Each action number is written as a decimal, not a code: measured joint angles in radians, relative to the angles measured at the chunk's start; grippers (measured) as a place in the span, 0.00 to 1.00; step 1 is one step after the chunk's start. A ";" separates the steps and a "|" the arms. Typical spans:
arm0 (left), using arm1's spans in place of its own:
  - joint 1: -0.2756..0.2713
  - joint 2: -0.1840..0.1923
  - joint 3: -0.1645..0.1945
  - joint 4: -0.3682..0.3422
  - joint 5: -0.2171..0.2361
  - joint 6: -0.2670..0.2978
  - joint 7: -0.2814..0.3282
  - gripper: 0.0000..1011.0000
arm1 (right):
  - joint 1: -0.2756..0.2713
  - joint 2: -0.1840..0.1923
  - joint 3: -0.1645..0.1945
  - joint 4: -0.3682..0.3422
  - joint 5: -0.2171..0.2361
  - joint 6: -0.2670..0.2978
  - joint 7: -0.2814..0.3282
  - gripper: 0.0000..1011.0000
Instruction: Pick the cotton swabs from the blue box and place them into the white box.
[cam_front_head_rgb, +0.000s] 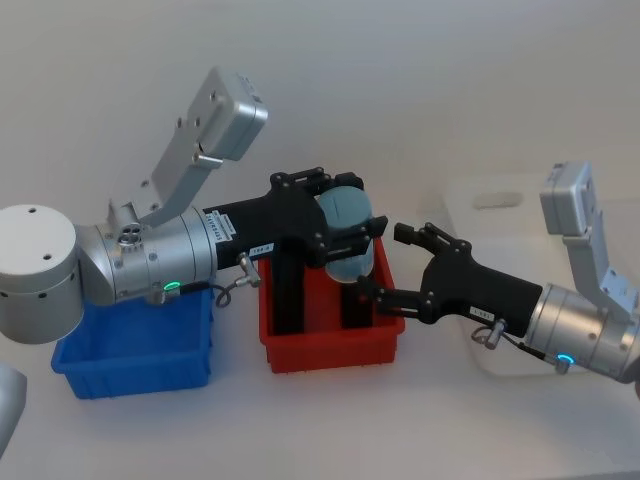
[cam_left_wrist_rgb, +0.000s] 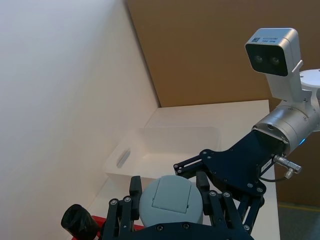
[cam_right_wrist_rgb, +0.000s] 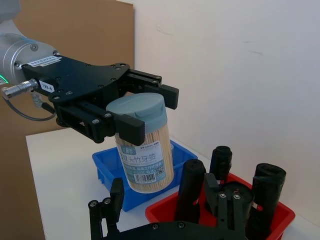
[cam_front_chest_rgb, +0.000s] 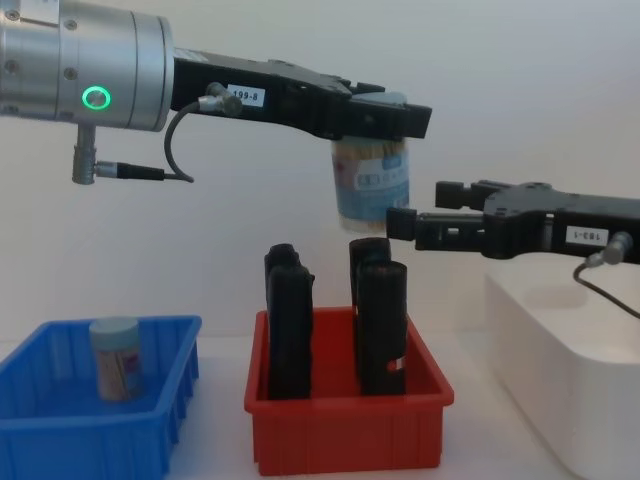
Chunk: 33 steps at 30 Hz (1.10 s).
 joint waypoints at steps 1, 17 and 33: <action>0.000 0.000 0.000 0.000 0.000 0.000 0.000 0.67 | 0.004 -0.001 -0.001 0.003 -0.001 0.001 0.005 0.99; 0.000 0.000 0.000 0.000 0.000 0.000 0.000 0.67 | 0.073 -0.018 -0.017 0.067 -0.024 0.005 0.068 0.99; 0.000 0.000 0.000 0.000 0.000 0.000 0.000 0.67 | 0.130 -0.033 -0.029 0.131 -0.011 0.003 0.140 0.99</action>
